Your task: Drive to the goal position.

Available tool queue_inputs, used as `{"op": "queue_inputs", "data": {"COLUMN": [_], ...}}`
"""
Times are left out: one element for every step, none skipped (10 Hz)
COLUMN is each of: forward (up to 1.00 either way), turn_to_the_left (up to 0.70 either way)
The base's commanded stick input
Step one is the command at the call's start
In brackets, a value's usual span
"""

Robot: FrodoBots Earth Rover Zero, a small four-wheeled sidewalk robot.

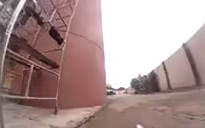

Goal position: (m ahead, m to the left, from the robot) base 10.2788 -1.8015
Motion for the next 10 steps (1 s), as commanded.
{"op": "queue_inputs", "data": {"forward": [0.84, 0.84, 0.84, 0.84, 0.84, 0.84, 0.84, 0.84, 0.84, 0.84], "turn_to_the_left": [0.03, 0.03, 0.03, 0.03, 0.03, 0.00, -0.19, -0.25, -0.25, -0.25]}}
